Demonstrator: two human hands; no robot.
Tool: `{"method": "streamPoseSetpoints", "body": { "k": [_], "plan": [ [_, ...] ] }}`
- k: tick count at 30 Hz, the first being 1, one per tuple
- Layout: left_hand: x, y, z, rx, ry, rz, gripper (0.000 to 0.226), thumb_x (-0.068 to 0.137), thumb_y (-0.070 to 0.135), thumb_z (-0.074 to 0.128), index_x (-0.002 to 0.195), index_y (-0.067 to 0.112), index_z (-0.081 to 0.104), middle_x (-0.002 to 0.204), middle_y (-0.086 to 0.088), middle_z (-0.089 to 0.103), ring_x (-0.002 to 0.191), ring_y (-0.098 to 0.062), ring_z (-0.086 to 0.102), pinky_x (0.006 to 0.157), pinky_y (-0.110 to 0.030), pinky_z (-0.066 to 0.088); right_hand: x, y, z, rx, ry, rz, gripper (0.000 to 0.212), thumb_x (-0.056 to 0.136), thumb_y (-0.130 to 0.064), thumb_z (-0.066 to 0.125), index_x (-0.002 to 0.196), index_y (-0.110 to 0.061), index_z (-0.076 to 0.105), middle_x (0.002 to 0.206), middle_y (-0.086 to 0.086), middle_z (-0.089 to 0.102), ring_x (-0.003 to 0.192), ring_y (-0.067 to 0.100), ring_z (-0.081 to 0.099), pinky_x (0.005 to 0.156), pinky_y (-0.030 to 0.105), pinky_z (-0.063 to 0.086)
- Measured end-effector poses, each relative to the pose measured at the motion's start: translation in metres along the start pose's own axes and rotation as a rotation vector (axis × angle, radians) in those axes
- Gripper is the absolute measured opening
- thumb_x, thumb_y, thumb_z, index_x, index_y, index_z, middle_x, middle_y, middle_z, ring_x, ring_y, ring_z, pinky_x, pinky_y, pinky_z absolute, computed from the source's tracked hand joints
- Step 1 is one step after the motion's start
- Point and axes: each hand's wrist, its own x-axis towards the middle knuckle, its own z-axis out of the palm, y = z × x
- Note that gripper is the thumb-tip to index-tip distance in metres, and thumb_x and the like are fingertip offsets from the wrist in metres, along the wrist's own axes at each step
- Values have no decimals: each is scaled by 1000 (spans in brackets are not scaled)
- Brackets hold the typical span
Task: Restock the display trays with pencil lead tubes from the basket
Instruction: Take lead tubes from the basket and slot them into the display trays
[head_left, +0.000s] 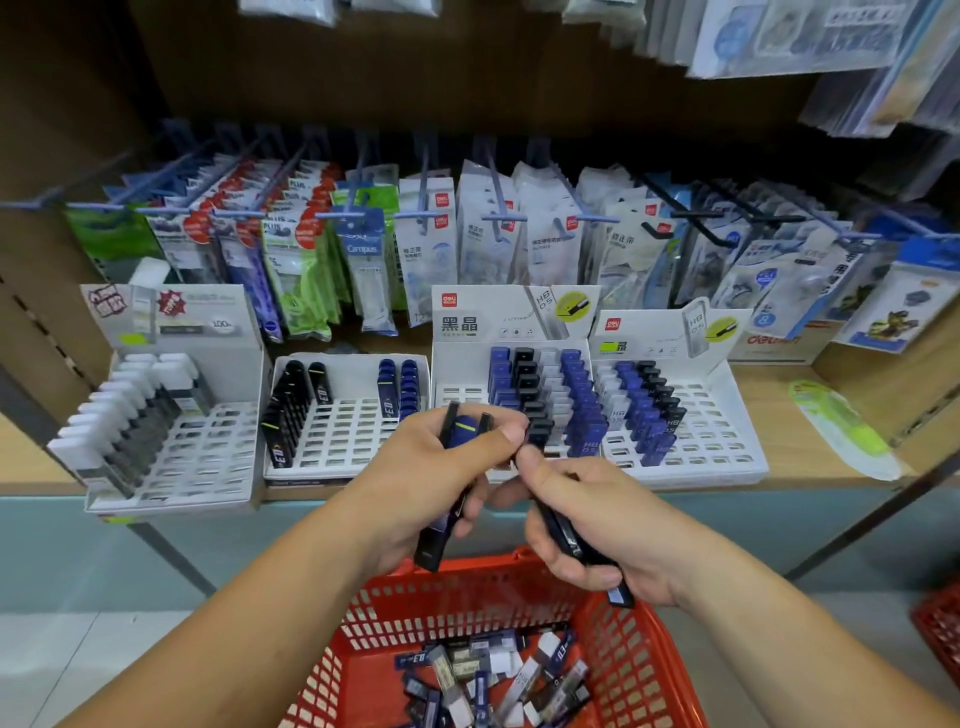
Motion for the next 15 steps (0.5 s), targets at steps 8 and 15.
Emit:
{"method": "streamPoseSetpoints", "body": {
  "k": [8,15],
  "plan": [
    [-2,3,-23,20,83,-8,16,94,21,74,95,5,68,66,-10,61,44,-17,44,42,-26,37,3,-2,2,56,86,-69,57,93,-51,60,116,2,61,74,20,66,36,17,46,35,18,16],
    [-2,-2,-36,23,204,-45,39,92,37,75,89,1,60,65,-14,60,45,-21,44,42,-28,39,-2,-3,-7,136,59,-206,37,93,-22,66,113,8,66,56,13,57,34,12,25,41,27,11]
  ]
}}
